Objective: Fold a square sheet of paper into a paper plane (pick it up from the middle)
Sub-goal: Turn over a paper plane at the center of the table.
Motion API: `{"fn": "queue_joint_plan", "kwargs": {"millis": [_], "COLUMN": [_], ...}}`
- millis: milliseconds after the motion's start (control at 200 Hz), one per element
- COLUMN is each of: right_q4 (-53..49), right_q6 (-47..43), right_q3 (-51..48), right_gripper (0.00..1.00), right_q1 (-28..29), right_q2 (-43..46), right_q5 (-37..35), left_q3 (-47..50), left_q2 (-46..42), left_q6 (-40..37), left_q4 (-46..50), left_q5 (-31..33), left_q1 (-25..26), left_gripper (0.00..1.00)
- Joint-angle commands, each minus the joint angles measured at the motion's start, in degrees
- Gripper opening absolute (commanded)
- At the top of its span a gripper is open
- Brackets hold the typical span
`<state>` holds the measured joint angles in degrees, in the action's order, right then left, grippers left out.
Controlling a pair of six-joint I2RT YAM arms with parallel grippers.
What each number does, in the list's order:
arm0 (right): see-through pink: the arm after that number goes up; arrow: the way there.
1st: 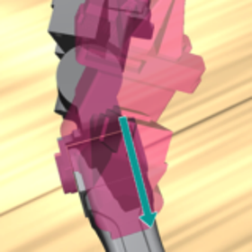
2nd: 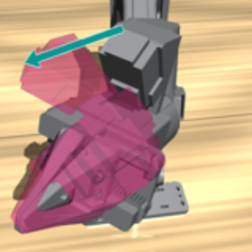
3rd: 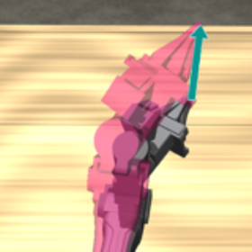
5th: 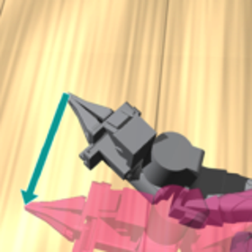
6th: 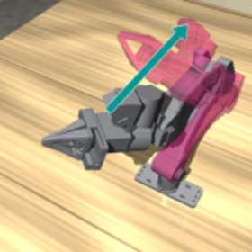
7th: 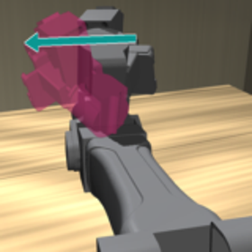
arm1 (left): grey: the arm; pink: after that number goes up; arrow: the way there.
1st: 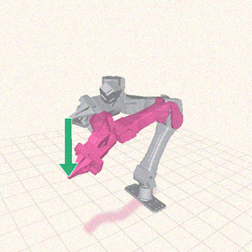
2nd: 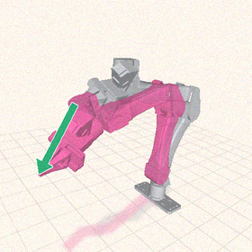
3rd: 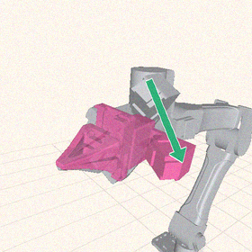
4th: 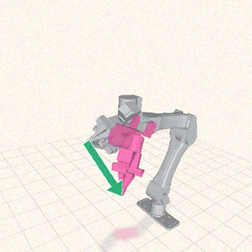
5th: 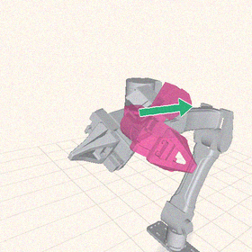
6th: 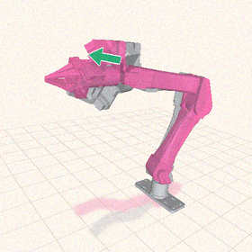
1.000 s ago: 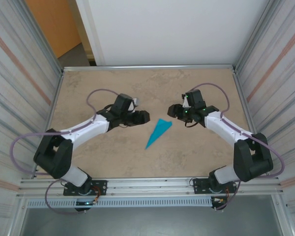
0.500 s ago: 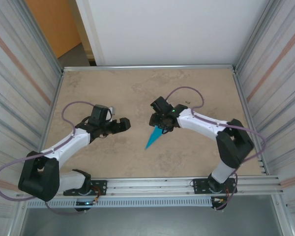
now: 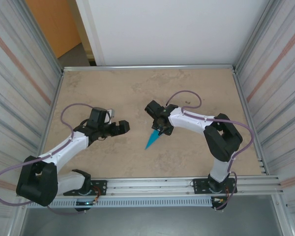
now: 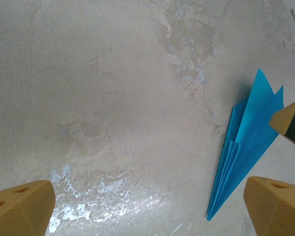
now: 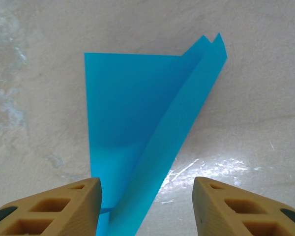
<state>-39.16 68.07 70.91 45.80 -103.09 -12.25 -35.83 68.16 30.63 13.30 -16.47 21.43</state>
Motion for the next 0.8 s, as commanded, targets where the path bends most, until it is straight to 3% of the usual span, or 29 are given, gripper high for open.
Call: {"fn": "queue_joint_plan", "kwargs": {"millis": [0,591,797], "right_q4": [-1.9,-4.0,-4.1], "right_q6": [3.1,8.0,8.7], "right_q3": [-1.0,-1.4,-1.9], "right_gripper": [0.48,0.35,0.22], "right_q1": [0.6,0.9,0.9], "right_q2": [0.0,0.0,0.1], "right_q5": [-1.4,-0.2,-0.4], "left_q3": [0.4,-0.1,0.1], "left_q2": [-1.1,0.5,0.2], "left_q6": [-1.1,0.2,1.0], "left_q4": [0.7,-0.9,-1.3], "left_q5": [-0.5,-2.2,-2.5], "left_q1": [-0.3,-0.4,-0.4], "left_gripper": [0.99,0.99,0.99]}}
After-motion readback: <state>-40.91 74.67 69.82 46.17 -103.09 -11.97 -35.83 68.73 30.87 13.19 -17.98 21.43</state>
